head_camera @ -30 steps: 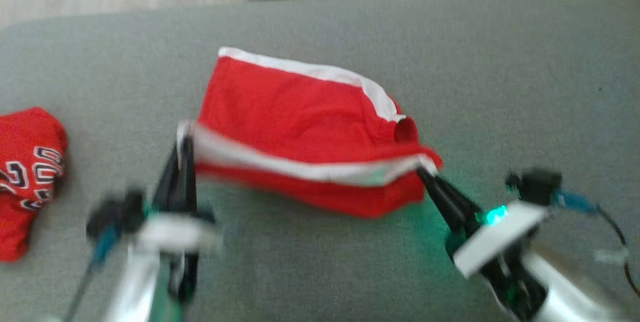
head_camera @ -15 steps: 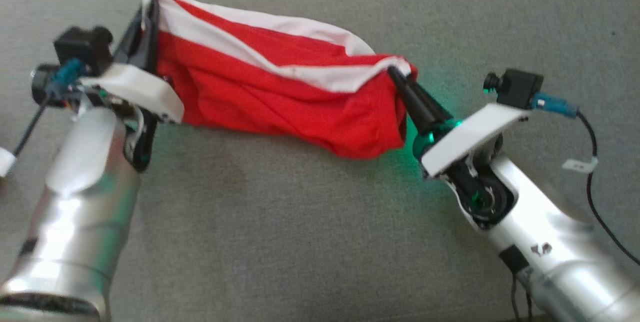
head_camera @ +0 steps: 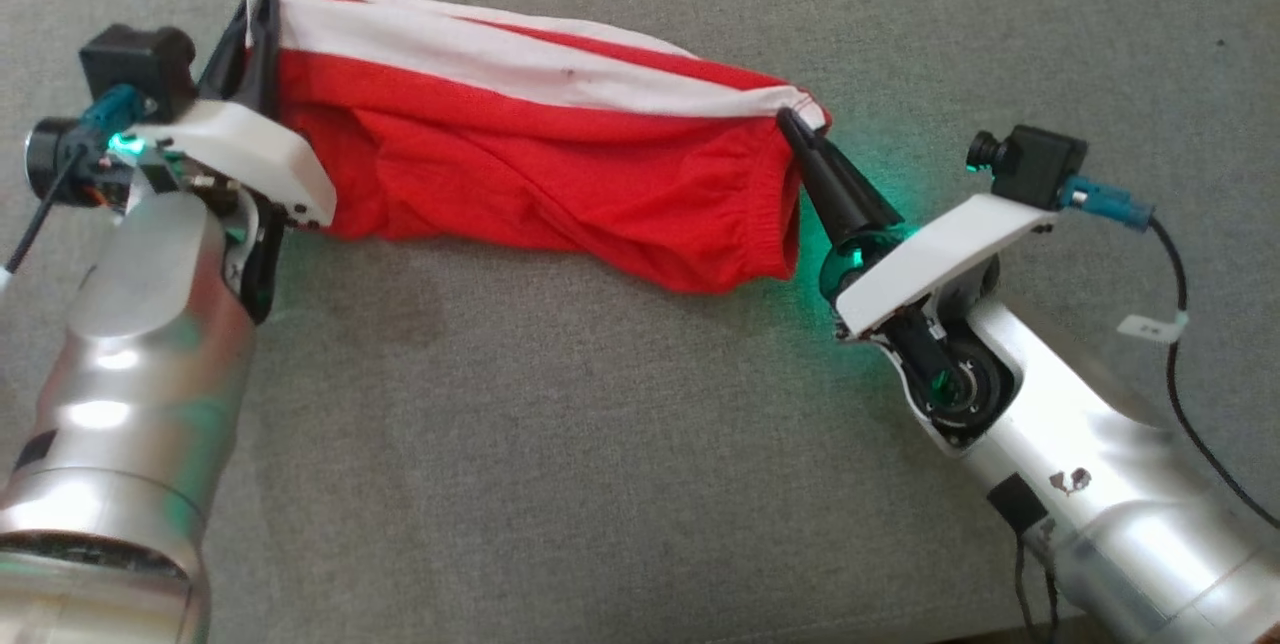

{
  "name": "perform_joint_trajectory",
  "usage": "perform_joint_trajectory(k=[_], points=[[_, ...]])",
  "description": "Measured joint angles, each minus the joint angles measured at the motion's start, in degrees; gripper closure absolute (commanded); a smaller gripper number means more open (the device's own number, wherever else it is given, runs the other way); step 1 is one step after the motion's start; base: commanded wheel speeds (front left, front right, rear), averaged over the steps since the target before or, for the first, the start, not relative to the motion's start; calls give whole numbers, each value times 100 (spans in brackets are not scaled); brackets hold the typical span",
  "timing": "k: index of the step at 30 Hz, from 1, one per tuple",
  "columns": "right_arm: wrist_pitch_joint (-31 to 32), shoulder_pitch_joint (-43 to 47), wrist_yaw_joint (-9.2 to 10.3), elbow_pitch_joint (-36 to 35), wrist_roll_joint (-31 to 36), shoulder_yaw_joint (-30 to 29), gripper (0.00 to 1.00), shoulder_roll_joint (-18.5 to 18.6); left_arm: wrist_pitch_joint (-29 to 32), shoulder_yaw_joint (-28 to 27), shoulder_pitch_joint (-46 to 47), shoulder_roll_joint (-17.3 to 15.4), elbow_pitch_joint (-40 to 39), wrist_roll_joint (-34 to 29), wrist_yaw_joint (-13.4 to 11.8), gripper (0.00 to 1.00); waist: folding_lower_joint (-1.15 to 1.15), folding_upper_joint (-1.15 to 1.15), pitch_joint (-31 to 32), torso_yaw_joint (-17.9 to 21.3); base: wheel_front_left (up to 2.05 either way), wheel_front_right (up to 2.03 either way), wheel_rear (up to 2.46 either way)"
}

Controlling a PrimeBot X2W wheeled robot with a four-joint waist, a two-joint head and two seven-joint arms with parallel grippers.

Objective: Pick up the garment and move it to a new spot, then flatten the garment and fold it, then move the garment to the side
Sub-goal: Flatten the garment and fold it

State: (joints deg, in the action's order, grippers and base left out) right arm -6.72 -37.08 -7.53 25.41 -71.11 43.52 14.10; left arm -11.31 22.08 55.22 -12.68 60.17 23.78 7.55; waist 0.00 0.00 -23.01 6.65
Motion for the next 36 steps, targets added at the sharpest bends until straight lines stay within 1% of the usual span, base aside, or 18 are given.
perform_joint_trajectory(k=[1,2,3,4,9,10,11,12,14,16,17,19,23,26,29,31,33,36], points=[[-59,0,0,44,8,40,71,3,-38,0,0,21,65,8,0,100,0,0,21,-6,0,0,0],[-132,0,0,102,14,63,0,8,-53,1,0,43,103,10,1,85,0,0,42,-15,0,0,0],[-182,0,0,158,49,88,0,21,-96,5,0,66,129,11,1,13,0,0,63,-27,0,0,0],[-236,0,0,224,101,109,0,40,-129,11,0,91,155,11,1,0,0,0,86,-41,0,0,0],[-535,1,0,587,366,177,0,101,-253,2,-74,162,258,96,-15,0,0,0,256,-114,0,0,0],[-583,4,0,678,443,166,0,101,-286,-8,-119,162,256,97,-57,0,0,0,302,-125,0,0,0],[-680,8,0,888,675,88,0,103,-298,-94,-288,157,196,102,-174,0,0,0,410,-145,0,0,0],[-680,8,0,888,675,88,0,103,-298,-94,-288,157,196,102,-174,0,0,0,410,-145,0,0,0],[-721,16,0,1123,1040,-87,0,102,-298,-211,-587,132,-114,92,-325,0,0,0,531,-166,0,0,0],[-744,41,0,1282,1569,-509,0,93,-300,-304,-956,98,-523,-18,-468,0,-1,0,657,-188,0,0,0],[-749,73,0,1306,1898,-859,0,75,-308,-376,-1168,92,-760,-81,-569,0,0,0,723,-199,0,0,0],[-764,203,0,1300,2650,-1480,0,27,-314,-455,-1597,85,-1204,-250,-688,0,-1,0,857,-226,0,0,0],[-766,859,0,1141,4030,-2476,0,-311,-314,-723,-2469,132,-1991,-508,-827,0,-1,0,1128,-297,0,0,0],[-766,1458,0,996,4947,-2996,0,-591,-314,-957,-3108,274,-2462,-647,-937,0,-2,0,1323,-356,0,0,0],[-766,1888,0,843,5634,-3463,0,-788,-314,-1209,-3692,469,-2820,-723,-967,0,-2,0,1480,-412,0,0,0],[-766,2088,0,760,5956,-3690,0,-887,-314,-1408,-4030,620,-3010,-723,-1006,0,-2,0,1557,-444,0,0,0],[-766,2263,0,698,6196,-3874,0,-975,-314,-1551,-4303,732,-3132,-736,-1004,0,-2,0,1605,-464,0,0,0],[-766,2470,0,647,6410,-3991,0,-1038,-314,-1684,-4568,848,-3174,-825,-949,0,-1,0,1635,-459,0,0,0]])
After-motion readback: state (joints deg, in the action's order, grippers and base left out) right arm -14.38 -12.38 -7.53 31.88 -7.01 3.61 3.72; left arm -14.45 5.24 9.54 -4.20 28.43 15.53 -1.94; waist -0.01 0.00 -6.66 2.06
